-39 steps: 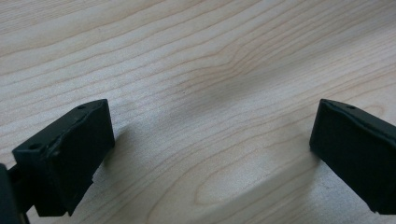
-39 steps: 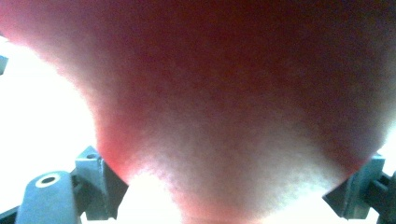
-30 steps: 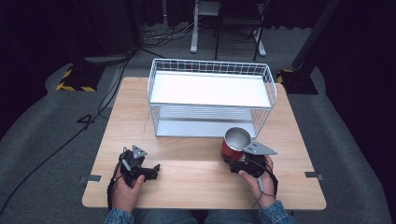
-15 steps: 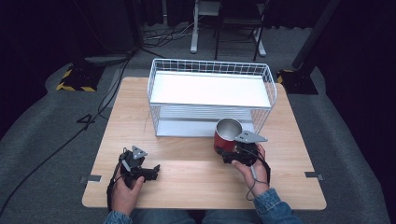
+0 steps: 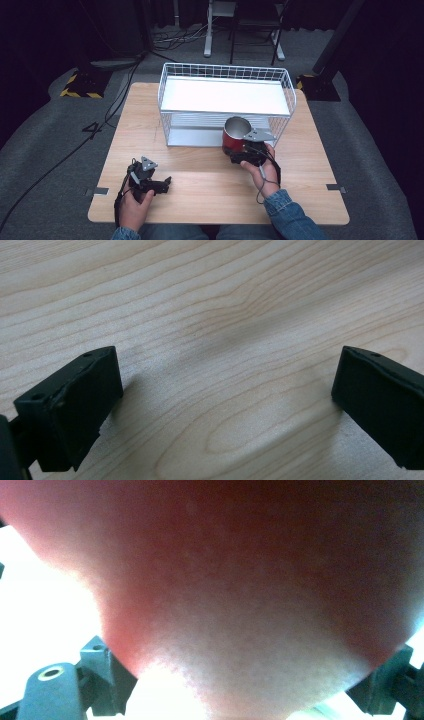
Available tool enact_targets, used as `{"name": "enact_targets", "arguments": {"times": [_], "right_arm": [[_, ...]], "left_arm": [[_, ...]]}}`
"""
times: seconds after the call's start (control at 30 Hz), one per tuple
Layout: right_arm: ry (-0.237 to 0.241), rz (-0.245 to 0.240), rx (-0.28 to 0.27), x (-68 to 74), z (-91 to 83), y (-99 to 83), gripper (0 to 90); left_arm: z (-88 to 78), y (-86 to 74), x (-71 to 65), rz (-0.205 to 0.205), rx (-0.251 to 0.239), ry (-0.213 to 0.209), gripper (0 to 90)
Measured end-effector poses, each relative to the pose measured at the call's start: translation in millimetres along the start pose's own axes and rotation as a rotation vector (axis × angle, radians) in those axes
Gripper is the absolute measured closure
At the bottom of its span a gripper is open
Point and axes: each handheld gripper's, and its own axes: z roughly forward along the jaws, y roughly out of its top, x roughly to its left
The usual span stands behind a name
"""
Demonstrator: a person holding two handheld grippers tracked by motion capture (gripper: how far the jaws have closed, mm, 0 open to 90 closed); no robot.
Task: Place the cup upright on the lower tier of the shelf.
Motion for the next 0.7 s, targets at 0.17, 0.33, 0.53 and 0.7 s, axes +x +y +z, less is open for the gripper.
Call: {"name": "enact_targets", "arguments": {"times": [0.17, 0.33, 0.53, 0.7], "right_arm": [[-0.012, 0.013, -0.015, -1.2, 9.3, 1.6, 16.8], [-0.028, 0.003, -0.036, -1.7, 20.3, 3.1, 16.8], [-0.032, -0.012, -0.036, -2.4, 32.0, 6.4, 16.8], [-0.037, -0.015, -0.047, -2.5, 41.1, 10.5, 16.7]], "left_arm": [[0.0, 0.0, 0.0, -0.001, 0.0, 0.0, 0.2], [0.0, 0.0, 0.0, 0.0, 0.0, 0.0, 0.2], [0.0, 0.0, 0.1, 0.001, 0.0, 0.0, 0.2], [0.0, 0.1, 0.1, 0.001, 0.001, -0.001, 0.2]]}}
